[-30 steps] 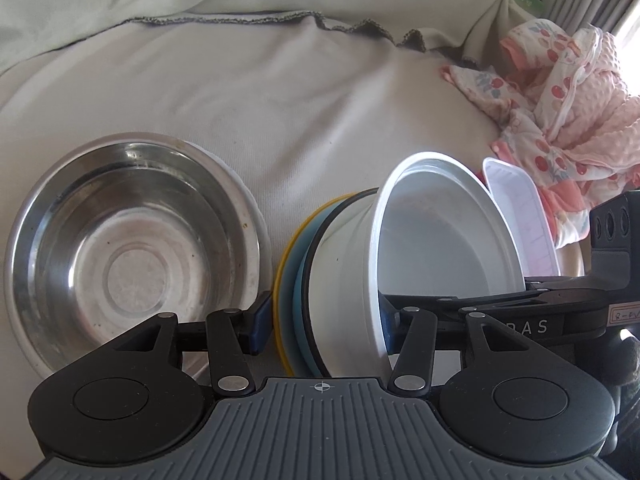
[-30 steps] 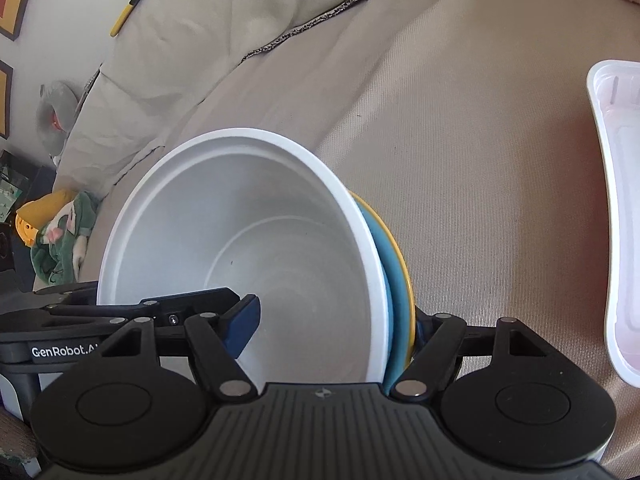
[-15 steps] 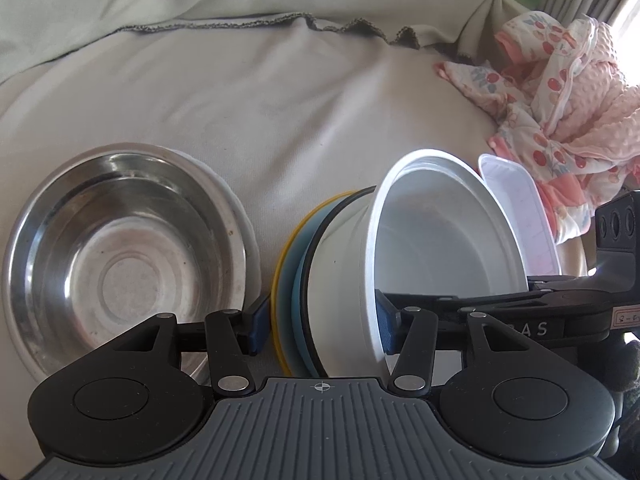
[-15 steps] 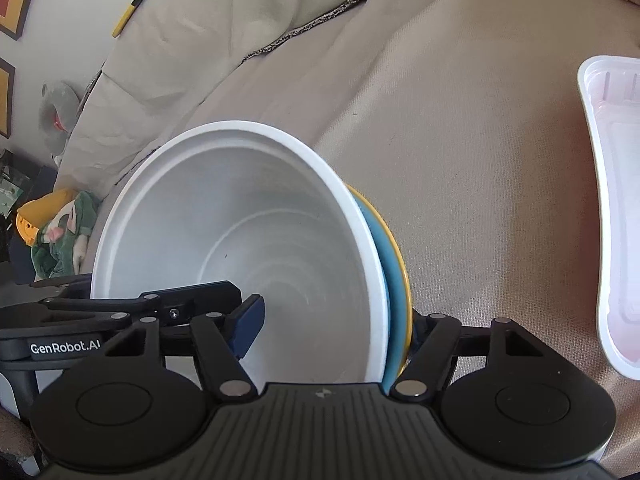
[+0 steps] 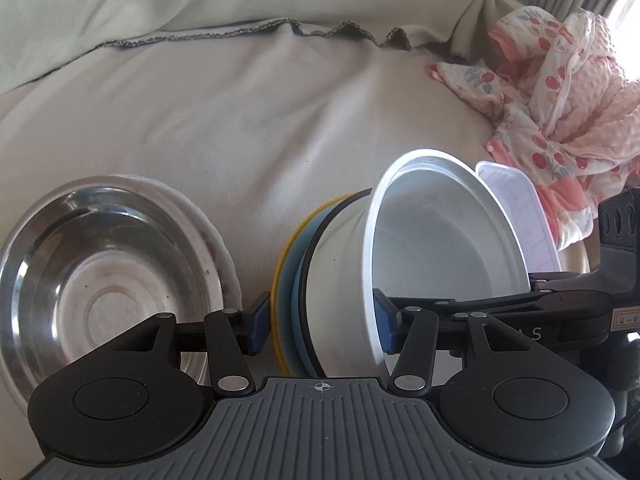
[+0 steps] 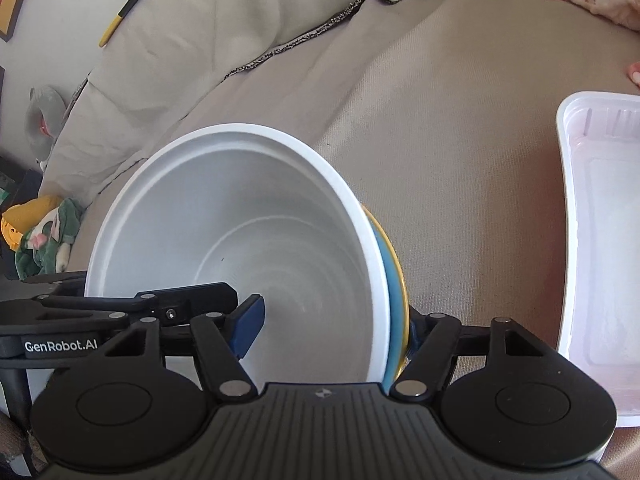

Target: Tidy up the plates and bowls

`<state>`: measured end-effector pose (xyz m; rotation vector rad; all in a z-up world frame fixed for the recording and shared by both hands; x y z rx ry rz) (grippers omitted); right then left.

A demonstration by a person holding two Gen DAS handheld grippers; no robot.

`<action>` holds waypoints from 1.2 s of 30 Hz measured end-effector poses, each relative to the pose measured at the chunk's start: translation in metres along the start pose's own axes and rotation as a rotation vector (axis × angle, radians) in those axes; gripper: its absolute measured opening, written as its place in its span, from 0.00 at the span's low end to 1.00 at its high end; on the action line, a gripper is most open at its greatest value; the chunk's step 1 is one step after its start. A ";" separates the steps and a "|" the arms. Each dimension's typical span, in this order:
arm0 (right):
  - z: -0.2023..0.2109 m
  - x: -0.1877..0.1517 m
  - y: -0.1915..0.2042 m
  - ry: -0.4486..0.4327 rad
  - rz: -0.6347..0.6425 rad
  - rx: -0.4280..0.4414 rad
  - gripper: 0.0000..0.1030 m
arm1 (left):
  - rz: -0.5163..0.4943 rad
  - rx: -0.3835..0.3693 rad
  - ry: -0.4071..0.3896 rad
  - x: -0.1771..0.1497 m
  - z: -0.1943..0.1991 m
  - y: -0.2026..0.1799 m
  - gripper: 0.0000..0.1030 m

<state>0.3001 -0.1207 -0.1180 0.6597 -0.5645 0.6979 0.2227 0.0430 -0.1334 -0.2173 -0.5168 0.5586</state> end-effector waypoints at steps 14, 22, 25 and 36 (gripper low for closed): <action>-0.002 0.000 0.002 -0.005 0.021 0.028 0.68 | -0.015 -0.049 0.004 0.001 -0.001 0.004 0.56; -0.001 0.000 0.000 0.014 -0.008 0.005 0.67 | -0.030 -0.084 0.006 0.005 -0.004 0.008 0.56; -0.002 0.002 0.006 0.025 0.001 -0.020 0.67 | -0.016 -0.107 0.021 0.006 -0.004 0.015 0.56; -0.001 0.016 0.016 0.084 -0.073 -0.079 0.67 | 0.033 -0.166 0.021 0.012 0.004 0.029 0.56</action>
Point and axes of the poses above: each gripper's, at about its wrist camera, not at the fingertips, and z roughly against the way its jaws point, y to its left, x to its top, the point moved 2 cm from there along -z, roughly the way its jaws point, and after that the axes turned 12 degrees about z, right-handed, at the moved point
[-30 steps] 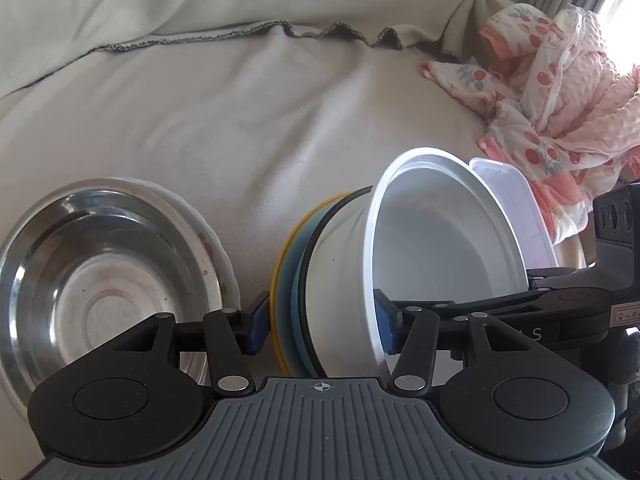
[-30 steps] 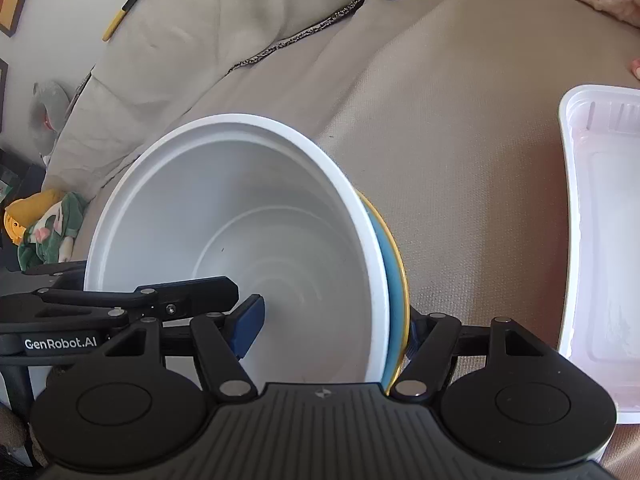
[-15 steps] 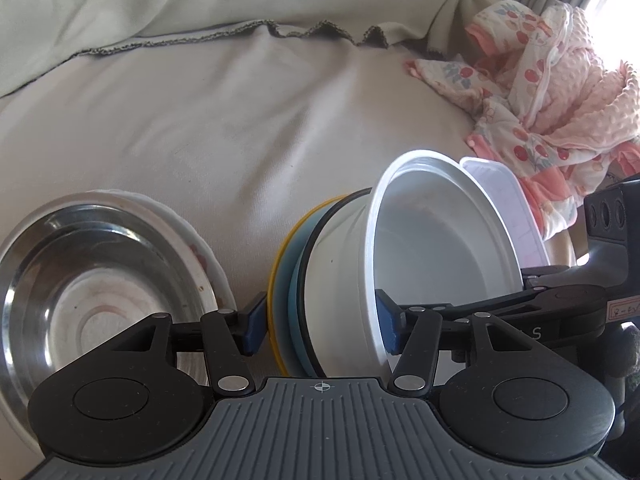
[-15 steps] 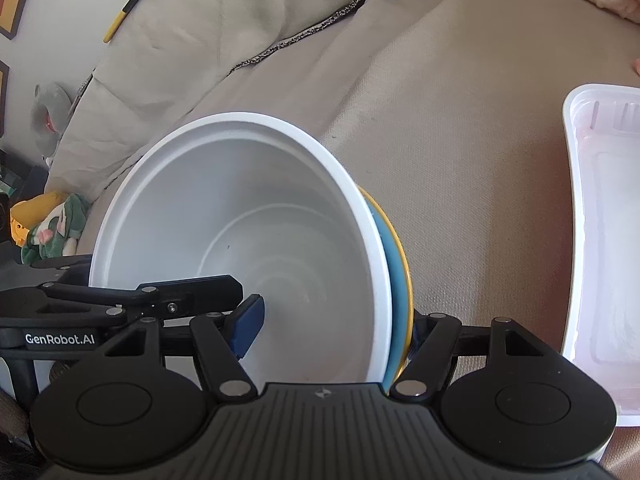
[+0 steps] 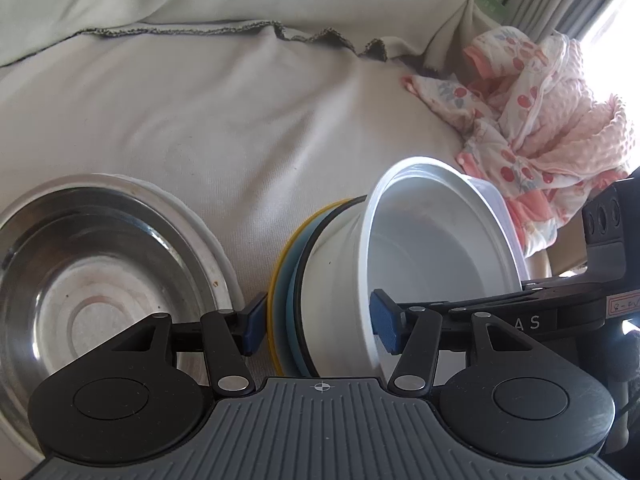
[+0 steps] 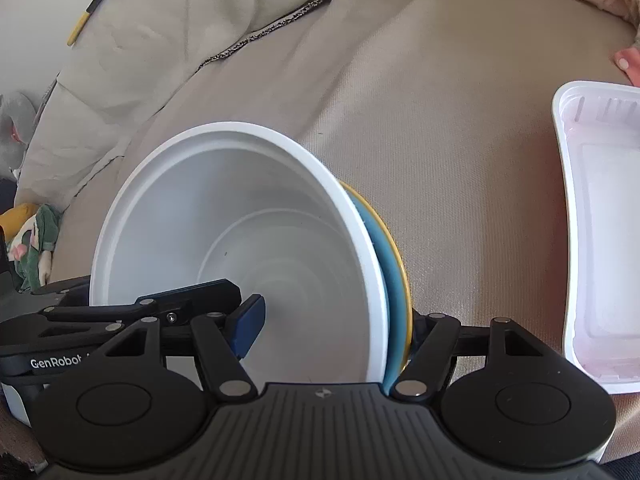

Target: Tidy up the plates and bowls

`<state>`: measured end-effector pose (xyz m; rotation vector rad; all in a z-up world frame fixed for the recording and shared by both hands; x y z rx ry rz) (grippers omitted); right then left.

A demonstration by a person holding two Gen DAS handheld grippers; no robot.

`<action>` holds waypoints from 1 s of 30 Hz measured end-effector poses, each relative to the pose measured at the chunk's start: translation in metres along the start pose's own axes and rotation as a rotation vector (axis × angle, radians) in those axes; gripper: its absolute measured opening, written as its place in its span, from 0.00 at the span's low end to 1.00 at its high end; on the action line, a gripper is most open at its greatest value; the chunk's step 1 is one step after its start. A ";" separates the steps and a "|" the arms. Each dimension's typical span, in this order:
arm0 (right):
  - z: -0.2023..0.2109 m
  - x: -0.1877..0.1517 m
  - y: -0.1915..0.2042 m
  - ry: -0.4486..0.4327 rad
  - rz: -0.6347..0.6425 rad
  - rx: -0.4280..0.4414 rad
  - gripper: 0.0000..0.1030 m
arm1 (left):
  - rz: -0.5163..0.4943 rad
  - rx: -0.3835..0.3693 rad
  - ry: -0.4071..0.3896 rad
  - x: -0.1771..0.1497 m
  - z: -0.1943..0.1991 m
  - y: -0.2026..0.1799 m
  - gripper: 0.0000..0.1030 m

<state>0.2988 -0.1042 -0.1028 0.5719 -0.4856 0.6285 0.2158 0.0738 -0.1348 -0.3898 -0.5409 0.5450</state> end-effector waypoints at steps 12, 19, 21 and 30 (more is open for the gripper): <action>0.051 0.042 0.100 -0.077 0.195 -0.033 0.68 | 0.066 -0.054 -0.206 0.021 0.110 0.028 0.56; -0.029 0.057 0.143 0.049 0.191 0.095 0.69 | 0.163 0.045 -0.209 0.019 0.118 0.103 0.56; -0.051 0.058 0.152 0.091 0.203 0.077 0.69 | 0.205 0.051 -0.184 0.020 0.110 0.125 0.56; -0.082 0.066 0.163 0.153 0.222 0.022 0.72 | 0.259 0.002 -0.119 0.022 0.097 0.162 0.49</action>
Point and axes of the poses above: each gripper's, at about its wrist camera, not at the fingertips, and z roughly against the way its jaws point, y to its left, x to its top, the point moved 2 cm from there along -z, roughly the way its jaws point, and after that the axes turned 12 degrees about z, right-handed, at the moved point
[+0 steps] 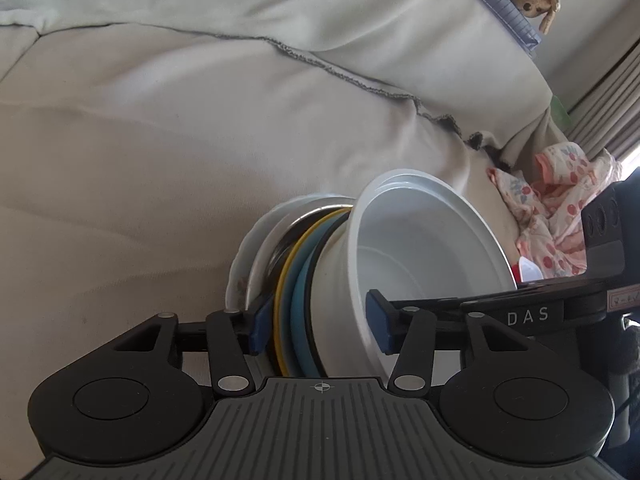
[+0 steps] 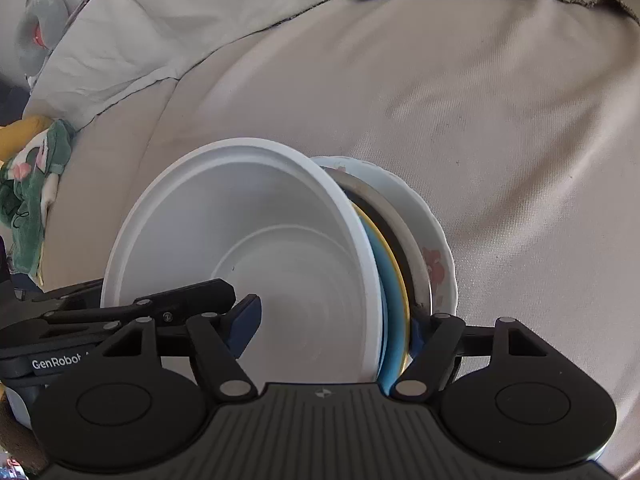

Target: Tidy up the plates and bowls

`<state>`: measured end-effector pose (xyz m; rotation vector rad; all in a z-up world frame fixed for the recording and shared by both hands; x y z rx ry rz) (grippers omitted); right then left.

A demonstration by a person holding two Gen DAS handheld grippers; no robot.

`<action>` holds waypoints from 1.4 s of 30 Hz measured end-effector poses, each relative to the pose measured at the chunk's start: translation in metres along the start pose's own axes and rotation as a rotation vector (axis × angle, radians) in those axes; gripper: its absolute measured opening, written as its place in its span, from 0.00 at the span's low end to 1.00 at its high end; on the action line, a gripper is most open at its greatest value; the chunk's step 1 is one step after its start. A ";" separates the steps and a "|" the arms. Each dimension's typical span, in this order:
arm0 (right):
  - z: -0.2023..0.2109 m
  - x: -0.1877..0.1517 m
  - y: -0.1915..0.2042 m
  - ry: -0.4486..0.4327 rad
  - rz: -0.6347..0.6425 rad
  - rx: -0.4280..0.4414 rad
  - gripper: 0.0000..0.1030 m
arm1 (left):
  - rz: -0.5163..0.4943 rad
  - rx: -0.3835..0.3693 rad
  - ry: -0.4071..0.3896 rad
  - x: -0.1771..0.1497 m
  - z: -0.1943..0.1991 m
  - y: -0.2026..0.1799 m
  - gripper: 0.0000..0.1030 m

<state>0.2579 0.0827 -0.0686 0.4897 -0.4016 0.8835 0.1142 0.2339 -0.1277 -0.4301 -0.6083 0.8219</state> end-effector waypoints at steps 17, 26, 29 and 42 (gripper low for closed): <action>0.052 -0.026 -0.001 -0.136 0.062 0.019 0.65 | 0.035 -0.033 -0.052 0.003 0.025 0.010 0.41; 0.038 -0.030 0.007 -0.120 0.075 -0.088 0.65 | 0.039 -0.106 -0.057 0.002 0.038 0.012 0.30; 0.042 -0.034 0.006 -0.132 0.076 -0.102 0.65 | 0.043 -0.100 -0.060 0.003 0.041 0.015 0.28; 0.035 -0.041 0.009 -0.132 0.041 -0.039 0.67 | 0.070 -0.063 -0.027 0.005 0.028 0.024 0.29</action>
Point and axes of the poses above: each gripper's, at about its wrist camera, not at the fingertips, and z roughly against the way its jaws point, y to its left, x to its top, the point moved 2 cm from there along -z, roughly the way its jaws point, and after that the axes turned 12 degrees about z, right-handed, at the moved point
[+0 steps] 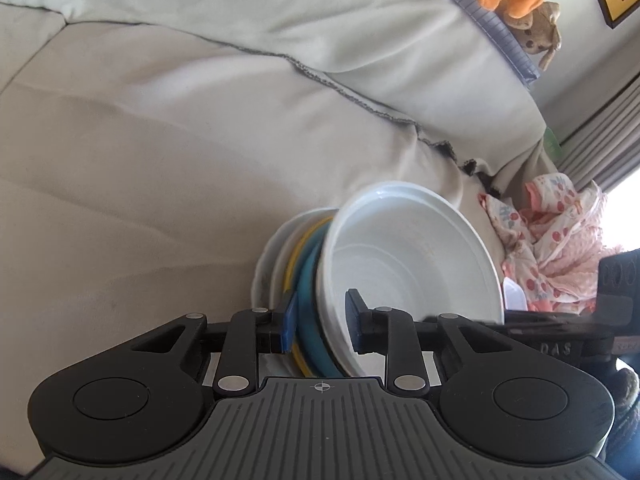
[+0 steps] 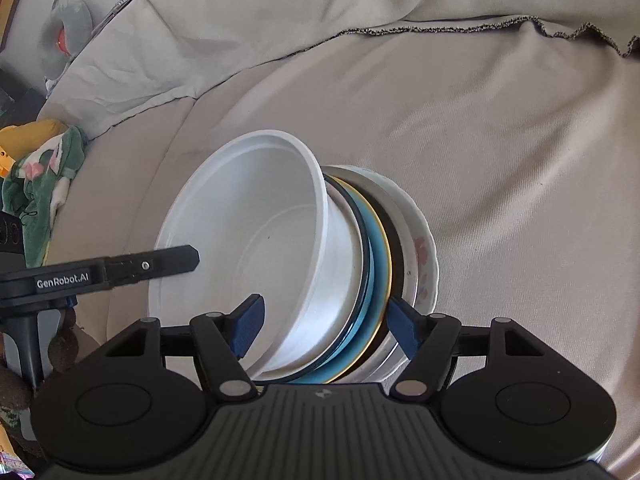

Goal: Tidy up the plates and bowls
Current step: 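Open the right gripper and release the stack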

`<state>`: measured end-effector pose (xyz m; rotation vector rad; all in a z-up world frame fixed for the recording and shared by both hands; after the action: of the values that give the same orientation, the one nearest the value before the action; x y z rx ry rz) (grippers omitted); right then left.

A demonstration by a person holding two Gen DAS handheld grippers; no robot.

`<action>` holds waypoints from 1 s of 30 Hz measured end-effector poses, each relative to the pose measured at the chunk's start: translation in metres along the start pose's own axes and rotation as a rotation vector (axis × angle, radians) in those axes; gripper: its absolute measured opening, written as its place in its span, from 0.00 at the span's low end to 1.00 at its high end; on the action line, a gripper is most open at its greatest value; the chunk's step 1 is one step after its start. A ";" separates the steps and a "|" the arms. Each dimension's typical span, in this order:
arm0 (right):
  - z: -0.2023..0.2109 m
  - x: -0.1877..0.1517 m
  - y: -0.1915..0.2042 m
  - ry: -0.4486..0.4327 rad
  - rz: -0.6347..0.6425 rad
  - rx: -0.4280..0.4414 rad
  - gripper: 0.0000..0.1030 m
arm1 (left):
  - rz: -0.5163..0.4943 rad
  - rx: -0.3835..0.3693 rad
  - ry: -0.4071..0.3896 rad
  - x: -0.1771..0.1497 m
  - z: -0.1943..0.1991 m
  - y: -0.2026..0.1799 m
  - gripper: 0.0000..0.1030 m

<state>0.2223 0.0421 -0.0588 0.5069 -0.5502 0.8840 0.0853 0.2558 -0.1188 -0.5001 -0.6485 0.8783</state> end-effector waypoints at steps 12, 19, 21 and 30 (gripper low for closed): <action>0.008 -0.001 0.001 -0.080 0.071 -0.068 0.67 | 0.013 -0.100 -0.075 0.001 0.020 -0.001 0.27; 0.033 0.001 0.003 -0.169 0.073 -0.060 0.46 | 0.006 -0.228 -0.124 -0.001 0.035 -0.013 0.28; 0.035 0.003 0.003 -0.174 0.078 -0.074 0.39 | 0.013 -0.202 -0.123 0.000 0.033 -0.012 0.28; 0.039 0.003 0.018 -0.180 0.143 -0.053 0.36 | 0.026 -0.100 -0.082 0.003 0.017 -0.003 0.26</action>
<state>0.1994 0.0293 -0.0246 0.5059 -0.7800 0.9624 0.0766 0.2589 -0.1045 -0.5650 -0.7654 0.8975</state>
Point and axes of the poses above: each gripper's, at about its wrist camera, not at the fingertips, and z roughly against the way its jaws point, y to its left, x to its top, the point moved 2 cm from there along -z, roughly the way its jaws point, and after that the axes turned 12 degrees about z, right-handed, at the moved point
